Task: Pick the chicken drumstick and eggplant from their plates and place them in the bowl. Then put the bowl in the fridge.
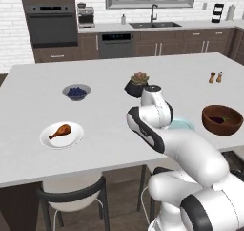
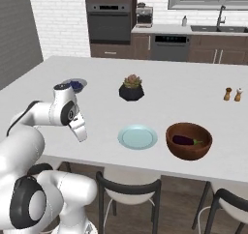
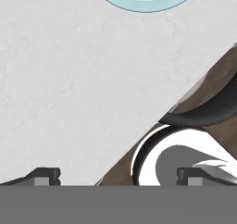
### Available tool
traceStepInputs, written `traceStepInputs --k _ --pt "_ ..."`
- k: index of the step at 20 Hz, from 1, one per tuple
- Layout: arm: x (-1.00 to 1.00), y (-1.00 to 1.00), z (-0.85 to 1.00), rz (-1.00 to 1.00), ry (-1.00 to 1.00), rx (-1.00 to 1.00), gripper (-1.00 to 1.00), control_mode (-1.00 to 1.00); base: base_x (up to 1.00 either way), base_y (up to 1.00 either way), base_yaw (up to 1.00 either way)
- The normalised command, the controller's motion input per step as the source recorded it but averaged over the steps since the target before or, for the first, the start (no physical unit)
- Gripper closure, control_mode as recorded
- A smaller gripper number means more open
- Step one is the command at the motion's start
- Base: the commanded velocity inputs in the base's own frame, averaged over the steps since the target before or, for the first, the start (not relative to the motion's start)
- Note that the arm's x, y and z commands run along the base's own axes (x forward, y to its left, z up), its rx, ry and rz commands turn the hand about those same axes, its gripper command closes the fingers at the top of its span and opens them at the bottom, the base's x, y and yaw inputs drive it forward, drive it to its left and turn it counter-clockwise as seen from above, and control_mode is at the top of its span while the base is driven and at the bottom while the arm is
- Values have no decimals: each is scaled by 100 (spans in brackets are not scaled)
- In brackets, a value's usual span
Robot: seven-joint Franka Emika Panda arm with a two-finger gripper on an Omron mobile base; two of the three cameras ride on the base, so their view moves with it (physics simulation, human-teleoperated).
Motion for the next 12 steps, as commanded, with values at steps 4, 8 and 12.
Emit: traceStepInputs --k 4,8,12 --pt "18 77 0 6 -2 -1 -100 -100 0 0 0" --pt "23 100 0 5 -12 0 -100 -100 0 0 0" --pt "52 100 -1 7 -9 -1 -100 -100 0 0 0"
